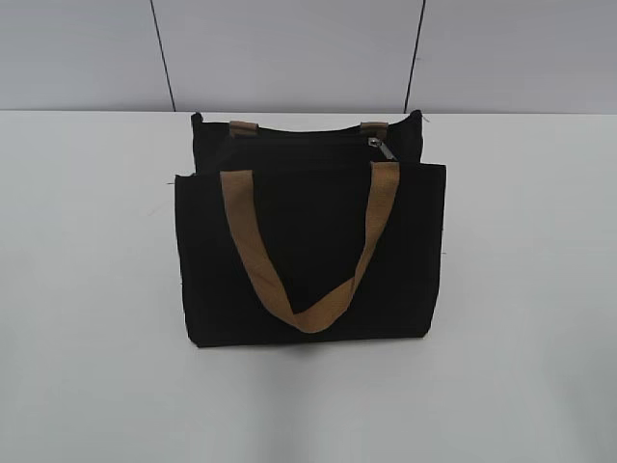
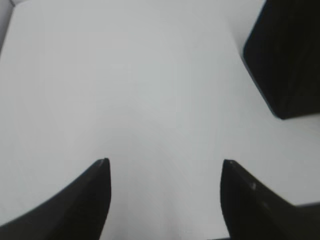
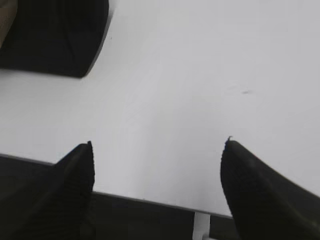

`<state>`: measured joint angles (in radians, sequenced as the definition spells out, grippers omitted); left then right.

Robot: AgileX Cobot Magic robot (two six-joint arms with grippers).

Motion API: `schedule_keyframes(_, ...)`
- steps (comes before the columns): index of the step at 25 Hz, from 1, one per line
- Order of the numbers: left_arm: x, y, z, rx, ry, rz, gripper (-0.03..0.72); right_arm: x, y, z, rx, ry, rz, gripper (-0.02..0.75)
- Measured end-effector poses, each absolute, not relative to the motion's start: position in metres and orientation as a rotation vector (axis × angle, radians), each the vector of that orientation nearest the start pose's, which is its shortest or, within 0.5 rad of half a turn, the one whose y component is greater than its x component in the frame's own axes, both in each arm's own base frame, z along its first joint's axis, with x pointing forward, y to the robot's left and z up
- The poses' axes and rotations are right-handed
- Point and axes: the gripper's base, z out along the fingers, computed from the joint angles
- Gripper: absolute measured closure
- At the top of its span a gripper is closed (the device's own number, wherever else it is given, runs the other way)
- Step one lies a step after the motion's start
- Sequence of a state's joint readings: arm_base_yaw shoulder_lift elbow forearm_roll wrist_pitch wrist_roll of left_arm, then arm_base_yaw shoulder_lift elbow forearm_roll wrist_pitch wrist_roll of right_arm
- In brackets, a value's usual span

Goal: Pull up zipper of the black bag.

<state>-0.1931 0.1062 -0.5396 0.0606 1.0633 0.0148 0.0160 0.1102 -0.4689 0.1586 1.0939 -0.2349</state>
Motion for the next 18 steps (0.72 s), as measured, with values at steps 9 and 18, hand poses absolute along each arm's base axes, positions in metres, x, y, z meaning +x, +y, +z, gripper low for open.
schedule_keyframes(9, -0.01, 0.005, 0.288, 0.016, 2.002, 0.08, 0.179, -0.004, 0.014, 0.267, -0.239, 2.075, 0.054, 0.142)
schedule_keyframes(18, -0.01, 0.005, 0.287, 0.012, 2.003, 0.081, 0.179, -0.005, 0.015, 0.267, -0.24, 2.073, 0.075, 0.142)
